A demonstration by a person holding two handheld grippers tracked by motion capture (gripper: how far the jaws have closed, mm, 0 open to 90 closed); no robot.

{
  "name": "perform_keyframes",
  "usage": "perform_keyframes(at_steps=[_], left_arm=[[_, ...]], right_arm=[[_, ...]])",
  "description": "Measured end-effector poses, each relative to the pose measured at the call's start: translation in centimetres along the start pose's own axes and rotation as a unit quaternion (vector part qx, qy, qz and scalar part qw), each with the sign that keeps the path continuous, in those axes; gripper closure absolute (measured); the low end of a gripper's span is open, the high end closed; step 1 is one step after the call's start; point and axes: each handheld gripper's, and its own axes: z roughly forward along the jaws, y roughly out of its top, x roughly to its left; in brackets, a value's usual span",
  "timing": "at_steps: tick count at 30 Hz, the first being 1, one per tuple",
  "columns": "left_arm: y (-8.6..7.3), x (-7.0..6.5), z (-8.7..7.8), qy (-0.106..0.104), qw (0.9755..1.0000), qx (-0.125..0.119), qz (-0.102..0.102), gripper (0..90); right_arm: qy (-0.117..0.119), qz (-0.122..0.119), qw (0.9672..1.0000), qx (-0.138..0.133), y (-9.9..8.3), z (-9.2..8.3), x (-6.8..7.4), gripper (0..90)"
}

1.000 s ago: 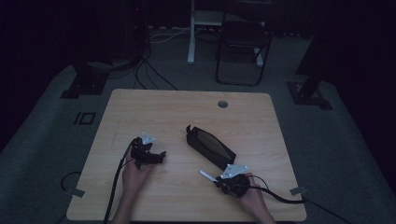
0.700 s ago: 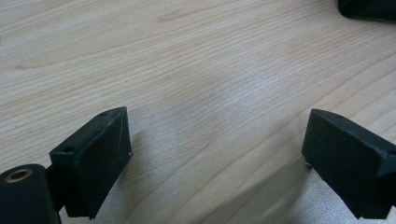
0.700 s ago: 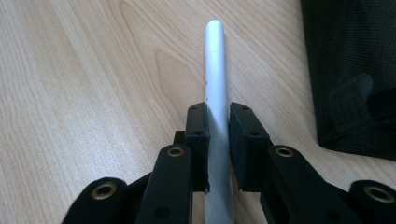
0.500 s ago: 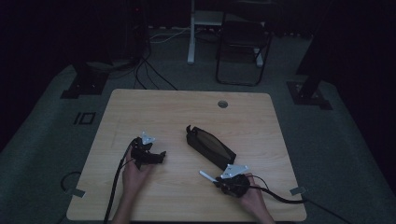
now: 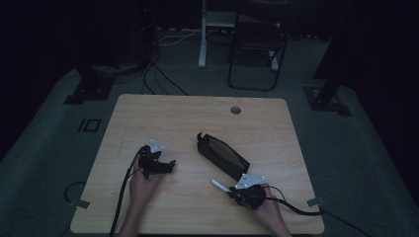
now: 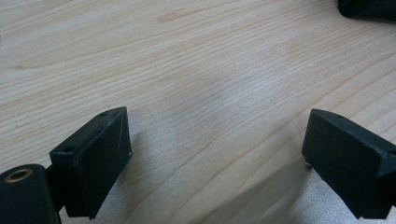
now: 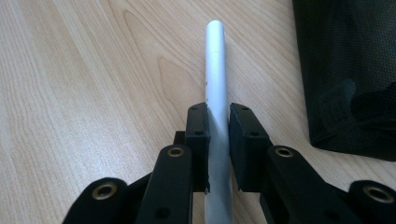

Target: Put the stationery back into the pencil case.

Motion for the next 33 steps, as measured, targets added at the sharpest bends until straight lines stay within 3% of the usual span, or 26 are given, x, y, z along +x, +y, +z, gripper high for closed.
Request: perform_keyframes(at_steps=[33], left_arm=[[0.0, 0.0, 0.0, 0.000, 1.0000, 0.000, 0.000, 8.3]], right_arm=[[-0.010, -0.011, 0.9995, -0.027, 1.2, -2.3, 0.6, 78.9]])
